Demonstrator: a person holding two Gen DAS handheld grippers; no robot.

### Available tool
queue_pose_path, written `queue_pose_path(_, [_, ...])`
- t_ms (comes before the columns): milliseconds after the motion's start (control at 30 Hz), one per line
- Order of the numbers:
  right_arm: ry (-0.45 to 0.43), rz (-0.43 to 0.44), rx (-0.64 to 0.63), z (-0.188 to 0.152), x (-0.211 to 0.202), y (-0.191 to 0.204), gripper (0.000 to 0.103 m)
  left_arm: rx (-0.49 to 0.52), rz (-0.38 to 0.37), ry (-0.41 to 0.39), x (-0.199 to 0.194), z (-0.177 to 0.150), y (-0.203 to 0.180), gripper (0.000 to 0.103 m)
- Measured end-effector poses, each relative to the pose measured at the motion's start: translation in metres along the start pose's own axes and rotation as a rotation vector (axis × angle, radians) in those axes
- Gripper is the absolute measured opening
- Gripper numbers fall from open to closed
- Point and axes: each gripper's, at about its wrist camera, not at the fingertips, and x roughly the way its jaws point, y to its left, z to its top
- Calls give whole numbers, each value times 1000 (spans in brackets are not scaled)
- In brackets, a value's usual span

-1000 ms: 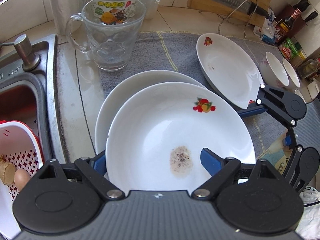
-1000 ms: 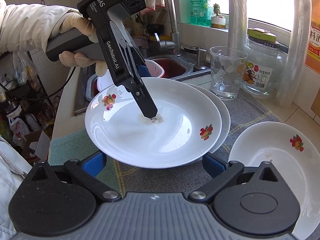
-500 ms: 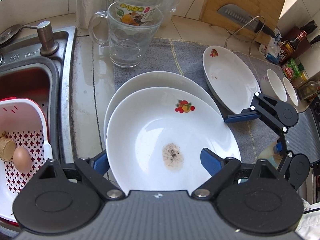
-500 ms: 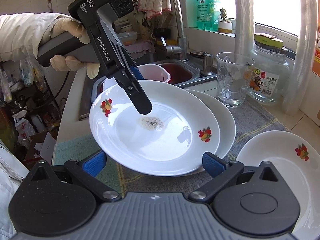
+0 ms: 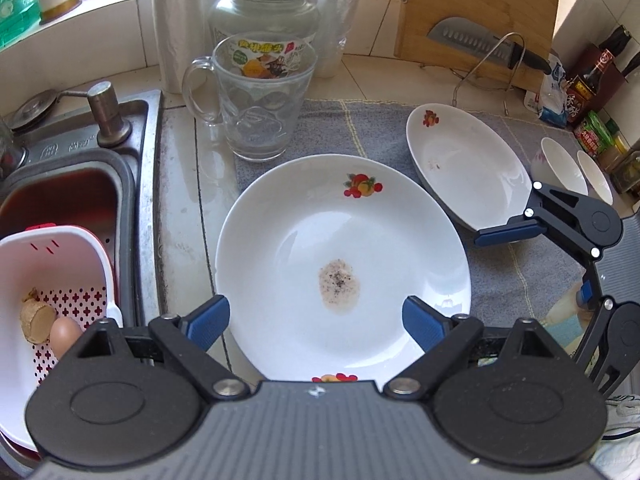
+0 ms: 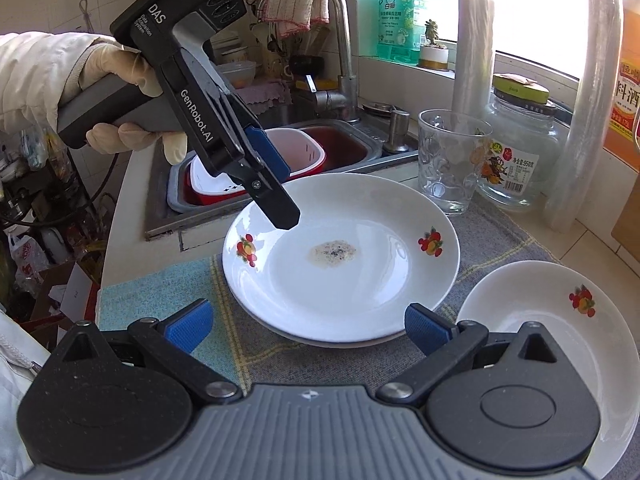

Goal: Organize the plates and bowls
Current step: 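Lower the stained plate onto the plate by the sink and open the left tool, then move both tools over the fruit-decal white plate on the towel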

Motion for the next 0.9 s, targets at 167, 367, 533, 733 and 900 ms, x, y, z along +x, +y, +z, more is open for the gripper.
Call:
queue_pose_path(167, [11, -137, 62, -6, -12, -6, 103, 79, 60, -103, -5, -5, -26, 94])
queue_pose_path(367, [16, -316, 140, -24, -32, -10, 103, 154, 38, -196, -4, -6, -59, 95])
queue_pose_path(533, [21, -423, 216, -46, -47, -15, 103, 221, 4, -202, 4, 1, -79, 95])
queue_pose_path(733, [67, -502, 313, -74, -48, -29, 103, 291, -30, -226, 11, 20, -101, 95])
queue_pose_path(900, [93, -514, 335, -92, -42, -37, 103, 328, -60, -214, 22, 41, -115, 95])
